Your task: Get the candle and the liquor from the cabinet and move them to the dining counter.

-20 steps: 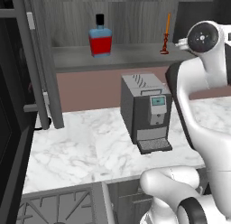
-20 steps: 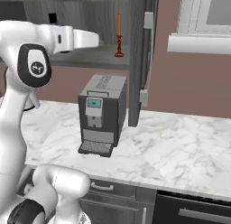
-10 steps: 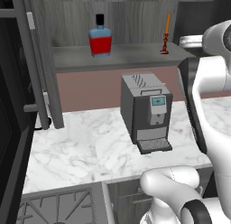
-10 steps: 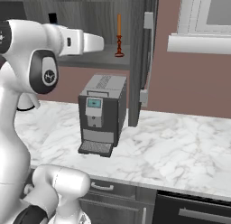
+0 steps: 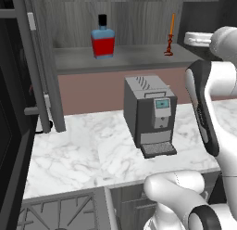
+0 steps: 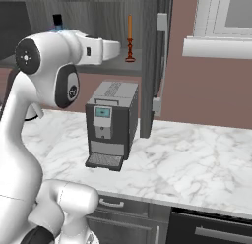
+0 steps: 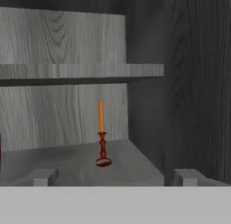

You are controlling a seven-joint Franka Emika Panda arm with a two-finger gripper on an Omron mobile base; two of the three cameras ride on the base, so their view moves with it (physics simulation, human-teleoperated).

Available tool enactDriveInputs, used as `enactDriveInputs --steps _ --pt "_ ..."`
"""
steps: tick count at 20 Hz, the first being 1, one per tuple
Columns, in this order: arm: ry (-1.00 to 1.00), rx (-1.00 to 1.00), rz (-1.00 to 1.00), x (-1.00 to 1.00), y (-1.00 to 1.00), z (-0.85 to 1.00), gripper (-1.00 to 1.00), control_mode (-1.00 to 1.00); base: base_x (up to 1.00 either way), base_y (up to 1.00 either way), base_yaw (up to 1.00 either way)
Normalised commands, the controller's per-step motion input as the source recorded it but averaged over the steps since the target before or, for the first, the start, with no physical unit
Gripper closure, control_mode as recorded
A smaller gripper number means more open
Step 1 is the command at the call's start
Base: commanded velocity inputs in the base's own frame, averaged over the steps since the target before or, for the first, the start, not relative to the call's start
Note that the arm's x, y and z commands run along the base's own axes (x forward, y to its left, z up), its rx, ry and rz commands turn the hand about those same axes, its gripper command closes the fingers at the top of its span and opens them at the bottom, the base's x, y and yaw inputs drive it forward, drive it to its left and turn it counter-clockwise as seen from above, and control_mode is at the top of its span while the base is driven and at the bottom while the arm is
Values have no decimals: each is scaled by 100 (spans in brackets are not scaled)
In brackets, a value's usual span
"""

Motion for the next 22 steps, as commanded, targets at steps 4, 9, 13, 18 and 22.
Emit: enactDriveInputs --steps 4,9,13,18,22 --pt "-16 2 15 20 0 -3 -100 -100 0 0 0" --pt "-5 2 13 3 6 0 -100 -100 0 0 0" --pt "0 0 13 0 13 0 -100 -100 0 0 0" --pt "1 0 6 0 22 1 -100 -100 0 0 0" --pt "5 0 0 1 4 6 -100 -100 0 0 0"
